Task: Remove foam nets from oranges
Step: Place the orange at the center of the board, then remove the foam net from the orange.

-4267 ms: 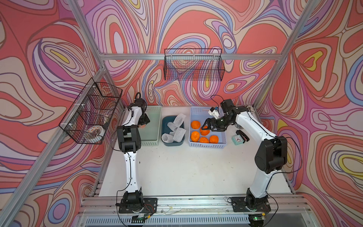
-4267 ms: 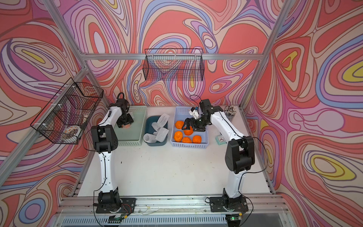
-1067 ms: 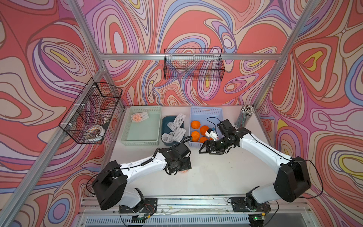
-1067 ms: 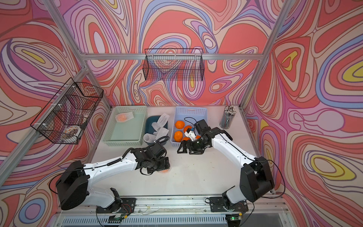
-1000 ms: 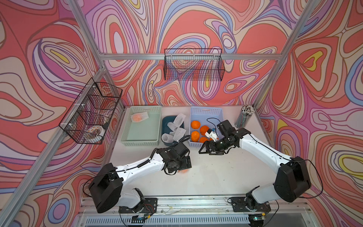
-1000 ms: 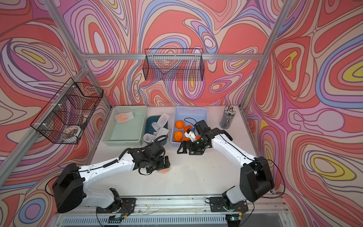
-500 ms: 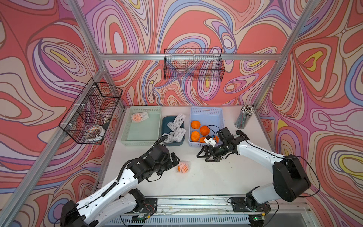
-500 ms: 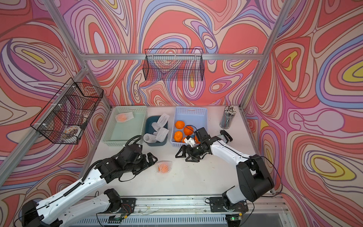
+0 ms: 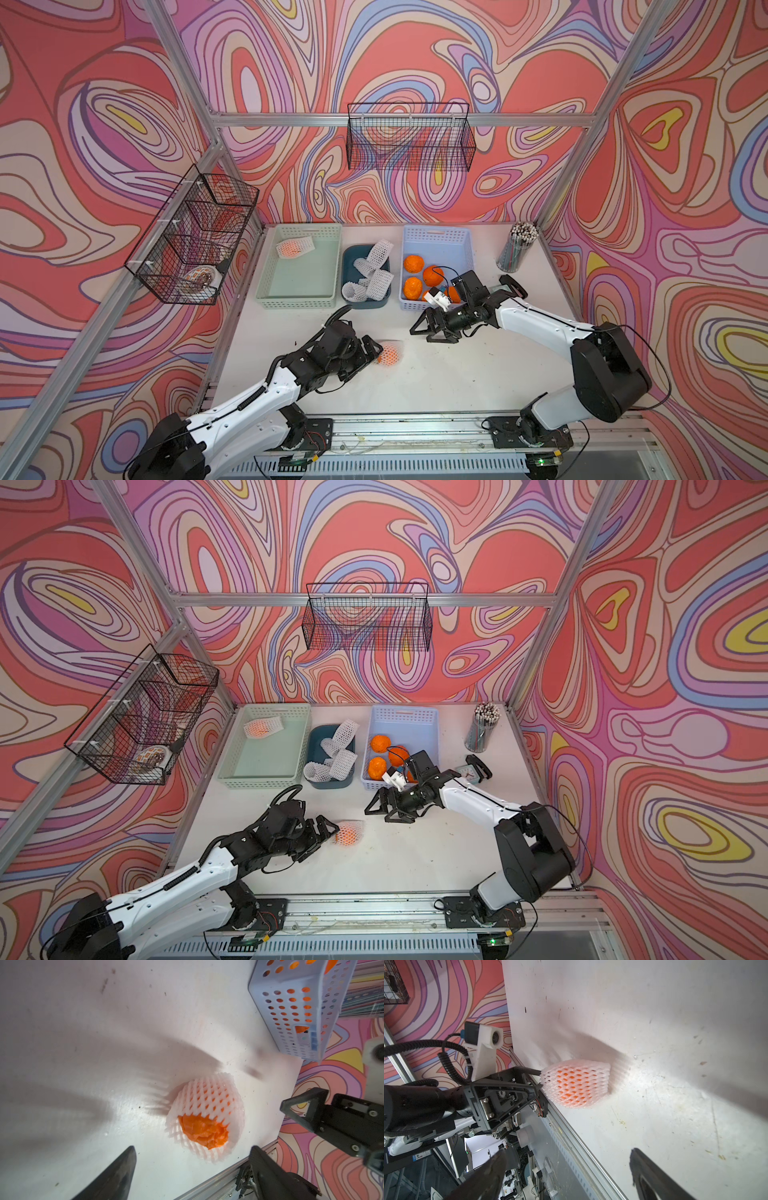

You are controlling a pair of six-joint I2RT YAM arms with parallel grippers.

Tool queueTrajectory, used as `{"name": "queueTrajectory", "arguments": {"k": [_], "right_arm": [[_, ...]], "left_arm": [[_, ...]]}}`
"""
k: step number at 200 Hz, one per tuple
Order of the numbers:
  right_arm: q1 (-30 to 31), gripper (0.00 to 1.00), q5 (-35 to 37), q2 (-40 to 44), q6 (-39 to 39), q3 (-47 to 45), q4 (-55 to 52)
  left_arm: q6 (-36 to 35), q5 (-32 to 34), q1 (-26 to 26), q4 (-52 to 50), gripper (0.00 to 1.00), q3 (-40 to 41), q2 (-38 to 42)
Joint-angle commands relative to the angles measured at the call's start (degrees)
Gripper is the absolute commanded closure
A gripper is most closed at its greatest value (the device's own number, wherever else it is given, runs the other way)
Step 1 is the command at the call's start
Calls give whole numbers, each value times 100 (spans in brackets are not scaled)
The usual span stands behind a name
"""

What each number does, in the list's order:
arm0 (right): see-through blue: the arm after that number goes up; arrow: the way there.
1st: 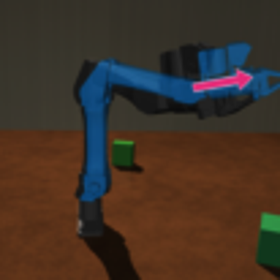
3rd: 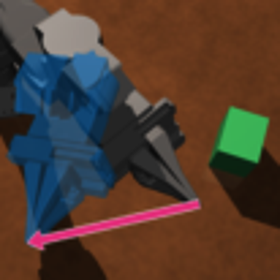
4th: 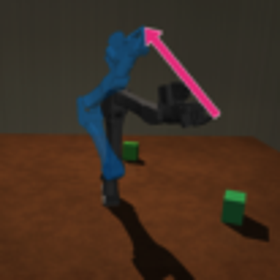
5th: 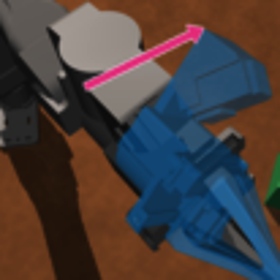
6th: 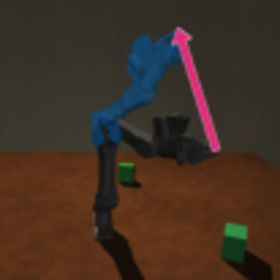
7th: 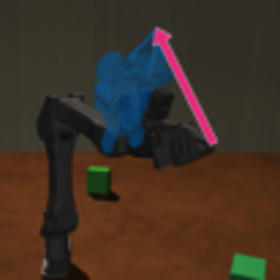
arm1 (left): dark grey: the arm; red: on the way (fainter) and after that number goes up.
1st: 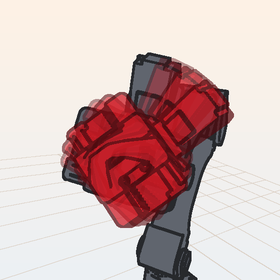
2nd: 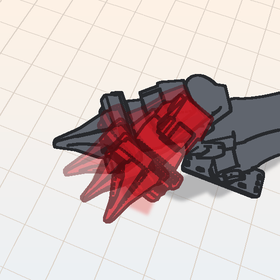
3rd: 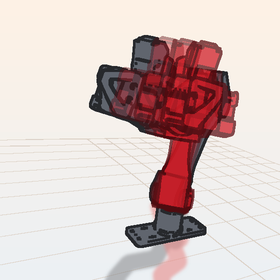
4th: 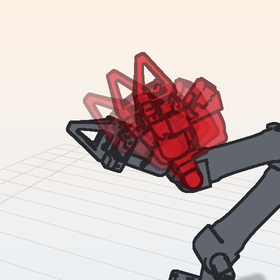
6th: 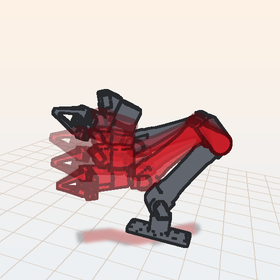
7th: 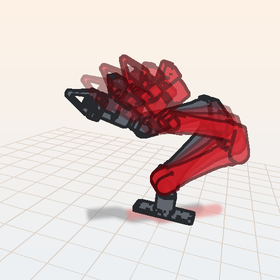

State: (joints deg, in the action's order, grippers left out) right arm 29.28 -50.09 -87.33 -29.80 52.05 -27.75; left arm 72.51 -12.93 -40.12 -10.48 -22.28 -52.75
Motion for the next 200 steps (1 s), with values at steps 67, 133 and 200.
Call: {"name": "queueTrajectory", "arguments": {"k": [67, 133, 200], "right_arm": [[284, 11, 105, -453, -122, 259, 199], [412, 13, 95, -610, -157, 306, 260], [488, 15, 104, -745, -197, 366, 350]], "left_arm": [[446, 41, 44, 1325, 13, 606, -217], [521, -36, 57, 2438, 15, 738, -644], [458, -113, 57, 2437, 22, 754, -847]]}}
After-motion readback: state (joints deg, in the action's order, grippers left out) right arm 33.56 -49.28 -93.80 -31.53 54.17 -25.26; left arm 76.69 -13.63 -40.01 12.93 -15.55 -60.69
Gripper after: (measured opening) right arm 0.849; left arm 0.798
